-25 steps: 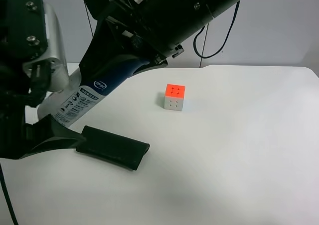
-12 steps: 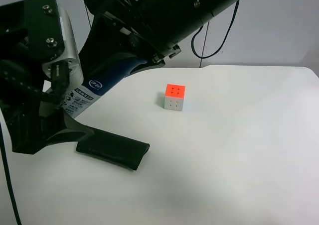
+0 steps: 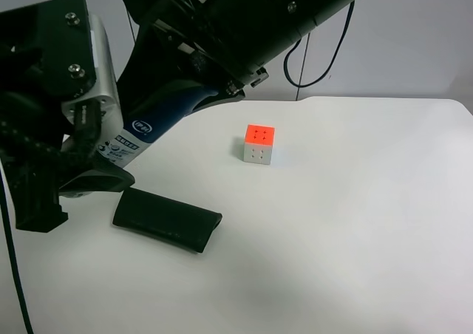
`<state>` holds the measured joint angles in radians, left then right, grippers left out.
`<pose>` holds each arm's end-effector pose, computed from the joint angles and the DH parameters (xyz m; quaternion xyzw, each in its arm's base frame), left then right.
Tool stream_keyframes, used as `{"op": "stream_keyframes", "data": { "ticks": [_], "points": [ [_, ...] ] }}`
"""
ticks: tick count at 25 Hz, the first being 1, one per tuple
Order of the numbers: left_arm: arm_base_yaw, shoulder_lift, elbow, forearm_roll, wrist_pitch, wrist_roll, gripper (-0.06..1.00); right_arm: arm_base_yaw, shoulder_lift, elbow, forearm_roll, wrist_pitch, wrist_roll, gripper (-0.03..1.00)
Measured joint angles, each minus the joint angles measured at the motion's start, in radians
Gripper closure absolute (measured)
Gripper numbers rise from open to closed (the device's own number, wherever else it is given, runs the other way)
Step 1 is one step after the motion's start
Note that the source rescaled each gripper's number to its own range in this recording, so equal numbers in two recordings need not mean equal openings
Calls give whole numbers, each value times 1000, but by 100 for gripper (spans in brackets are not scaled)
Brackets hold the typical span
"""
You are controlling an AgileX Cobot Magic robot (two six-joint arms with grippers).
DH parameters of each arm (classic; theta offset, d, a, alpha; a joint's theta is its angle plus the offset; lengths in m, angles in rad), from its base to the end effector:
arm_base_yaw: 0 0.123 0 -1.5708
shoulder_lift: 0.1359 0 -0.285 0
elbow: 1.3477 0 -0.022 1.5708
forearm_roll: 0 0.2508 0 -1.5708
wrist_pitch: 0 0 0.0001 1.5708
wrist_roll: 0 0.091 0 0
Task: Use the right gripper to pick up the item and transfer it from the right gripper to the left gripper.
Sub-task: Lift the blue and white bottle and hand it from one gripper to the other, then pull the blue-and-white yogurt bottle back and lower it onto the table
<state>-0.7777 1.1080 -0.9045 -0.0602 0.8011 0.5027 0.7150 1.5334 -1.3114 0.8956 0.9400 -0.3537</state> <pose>0.1507 -0.1539 0.3135 0.5552 0.7669 -0.0709 0.3140 0.2089 0.2574 0.3420 -0.3058 0.8344 0.4349 0.1455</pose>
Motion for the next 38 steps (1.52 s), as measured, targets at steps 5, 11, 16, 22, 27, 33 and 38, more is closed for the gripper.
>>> {"op": "stream_keyframes", "data": {
  "ticks": [5,11,16,22,27,33,38],
  "points": [
    [0,3,0,0,-3,7,94,1,0,0,-27,0,-6,89],
    [0,4,0,4,19,7,94,1,-2,0,-164,3,-49,2],
    [0,4,0,3,15,7,94,1,-9,0,-184,10,-102,-3],
    [0,4,0,3,15,7,94,1,-35,0,-189,141,-130,-3],
    [0,4,0,3,15,7,94,1,-103,0,-240,255,-127,-3],
    [0,4,0,3,15,7,94,1,-225,0,-382,268,-47,-3],
    [0,4,0,3,10,7,94,1,-350,0,-563,271,50,-3]
  ]
}}
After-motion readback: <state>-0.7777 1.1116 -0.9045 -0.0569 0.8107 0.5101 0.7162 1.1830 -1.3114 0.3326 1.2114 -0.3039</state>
